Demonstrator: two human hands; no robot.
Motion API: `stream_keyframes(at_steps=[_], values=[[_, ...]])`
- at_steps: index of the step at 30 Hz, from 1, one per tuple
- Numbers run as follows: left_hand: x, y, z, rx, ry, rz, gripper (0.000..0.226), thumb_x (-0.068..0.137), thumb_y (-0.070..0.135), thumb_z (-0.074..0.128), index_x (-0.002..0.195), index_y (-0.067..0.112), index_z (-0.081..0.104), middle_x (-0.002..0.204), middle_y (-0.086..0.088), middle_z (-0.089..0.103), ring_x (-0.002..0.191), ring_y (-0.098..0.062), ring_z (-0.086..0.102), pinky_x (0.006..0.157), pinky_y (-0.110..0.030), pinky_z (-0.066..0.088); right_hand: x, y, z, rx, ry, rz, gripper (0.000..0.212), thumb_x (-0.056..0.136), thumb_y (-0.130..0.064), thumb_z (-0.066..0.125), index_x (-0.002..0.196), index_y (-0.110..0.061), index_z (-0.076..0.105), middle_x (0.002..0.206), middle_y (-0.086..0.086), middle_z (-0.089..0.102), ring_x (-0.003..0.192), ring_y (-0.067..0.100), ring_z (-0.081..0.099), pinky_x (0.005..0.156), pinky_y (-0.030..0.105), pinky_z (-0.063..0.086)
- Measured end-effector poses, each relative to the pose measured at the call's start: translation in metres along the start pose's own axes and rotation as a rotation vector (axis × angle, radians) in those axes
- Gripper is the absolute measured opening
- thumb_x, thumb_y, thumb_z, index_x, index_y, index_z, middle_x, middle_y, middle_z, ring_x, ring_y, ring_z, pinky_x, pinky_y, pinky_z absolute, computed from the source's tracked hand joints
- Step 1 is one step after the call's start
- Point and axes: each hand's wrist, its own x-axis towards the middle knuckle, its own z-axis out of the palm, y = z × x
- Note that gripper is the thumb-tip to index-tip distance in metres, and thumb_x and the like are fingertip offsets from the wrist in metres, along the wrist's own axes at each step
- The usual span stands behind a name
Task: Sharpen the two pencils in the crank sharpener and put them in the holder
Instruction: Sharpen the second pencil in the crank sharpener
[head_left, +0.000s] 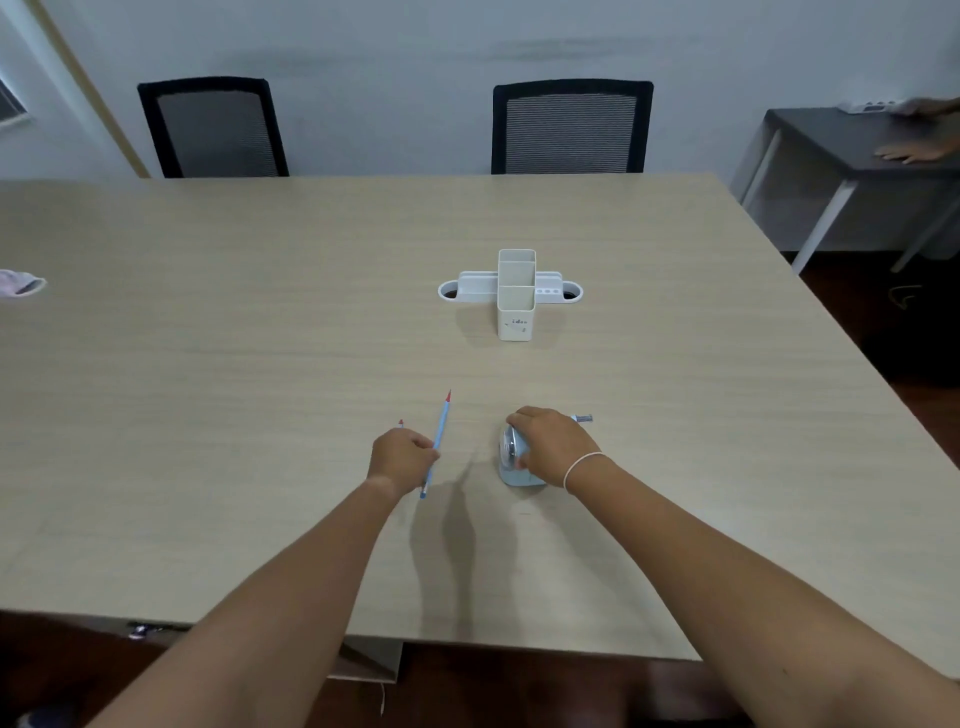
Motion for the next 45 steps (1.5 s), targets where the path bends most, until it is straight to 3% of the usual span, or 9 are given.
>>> stream_keyframes(at_steps=[3,5,8,13,17,25,30,38,45], values=[[0.002,0.001,0.011,-0.209,-0.029,-0.149,0.003,0.08,0.0,0.066,0.083,-0.001,0.067,0.061,-0.006,0.06,0.057,-0.025,0.059,0.054,-0.027,0.059,0.0,0.001,0.0,0.011,-0.006,0.003,0.024,0.076,-0.011,0.056,0.098,-0.001,0.058,0.108,0.014,0.06,0.101,0.032,0.057,0.082,0.042,0.049],[0.003,0.001,0.017,-0.226,-0.039,-0.179,0.007,0.08,0.0,0.066,0.075,0.003,0.063,0.066,-0.008,0.06,0.054,-0.021,0.059,0.047,-0.022,0.055,0.0,0.002,0.001,0.012,-0.002,0.003,0.027,0.077,-0.011,0.054,0.102,-0.001,0.057,0.111,0.013,0.06,0.104,0.032,0.056,0.084,0.042,0.049],[0.009,-0.003,0.026,-0.193,-0.023,-0.208,0.022,0.08,0.001,0.065,0.061,0.011,0.057,0.062,-0.007,0.058,0.057,-0.026,0.058,0.064,-0.032,0.057,-0.001,0.002,0.001,0.022,0.013,0.008,0.029,0.078,-0.009,0.052,0.105,-0.001,0.057,0.113,0.014,0.06,0.106,0.031,0.054,0.084,0.041,0.049],[0.015,-0.012,0.035,-0.143,-0.056,-0.247,0.01,0.072,0.007,0.067,0.065,0.007,0.06,0.043,-0.004,0.063,0.067,-0.031,0.067,0.073,-0.04,0.062,0.001,0.003,0.003,0.028,0.012,0.004,0.027,0.076,-0.008,0.053,0.102,-0.001,0.057,0.109,0.014,0.06,0.104,0.031,0.055,0.081,0.041,0.05],[0.018,-0.013,0.038,-0.06,-0.025,-0.189,0.009,0.074,0.004,0.067,0.077,-0.004,0.068,0.088,-0.028,0.071,0.084,-0.036,0.072,0.078,-0.042,0.06,0.003,0.006,0.005,0.042,0.003,0.004,0.033,0.073,-0.006,0.059,0.106,-0.003,0.057,0.113,0.012,0.06,0.108,0.03,0.054,0.084,0.04,0.05],[0.016,-0.013,0.04,0.067,-0.011,-0.139,0.018,0.073,0.005,0.067,0.087,-0.006,0.07,0.089,-0.024,0.072,0.082,-0.034,0.071,0.076,-0.041,0.059,0.004,0.008,0.006,0.043,-0.01,0.0,0.039,0.074,-0.006,0.063,0.113,-0.005,0.056,0.12,0.01,0.058,0.113,0.028,0.051,0.089,0.04,0.049],[0.019,-0.013,0.027,0.065,0.093,-0.127,0.016,0.079,0.019,0.068,0.084,0.004,0.066,0.098,-0.014,0.071,0.091,-0.029,0.065,0.077,-0.027,0.049,0.005,0.007,0.006,0.057,-0.019,0.001,0.045,0.074,-0.008,0.065,0.118,-0.009,0.054,0.122,0.008,0.058,0.116,0.026,0.05,0.09,0.039,0.048],[0.023,-0.039,0.006,0.256,0.211,-0.183,0.028,0.089,0.017,0.056,0.112,0.001,0.053,0.119,-0.023,0.05,0.11,-0.041,0.054,0.092,-0.044,0.048,0.003,0.006,0.004,0.044,-0.018,0.011,0.043,0.076,-0.007,0.062,0.118,-0.007,0.054,0.124,0.008,0.057,0.117,0.026,0.05,0.092,0.04,0.048],[0.023,-0.05,0.008,0.331,0.165,-0.168,0.02,0.089,0.005,0.05,0.105,-0.003,0.06,0.111,-0.024,0.062,0.104,-0.038,0.059,0.081,-0.038,0.048,0.003,0.007,0.004,0.043,-0.022,0.011,0.041,0.074,-0.008,0.065,0.115,-0.006,0.056,0.122,0.008,0.058,0.115,0.026,0.051,0.09,0.039,0.048]])
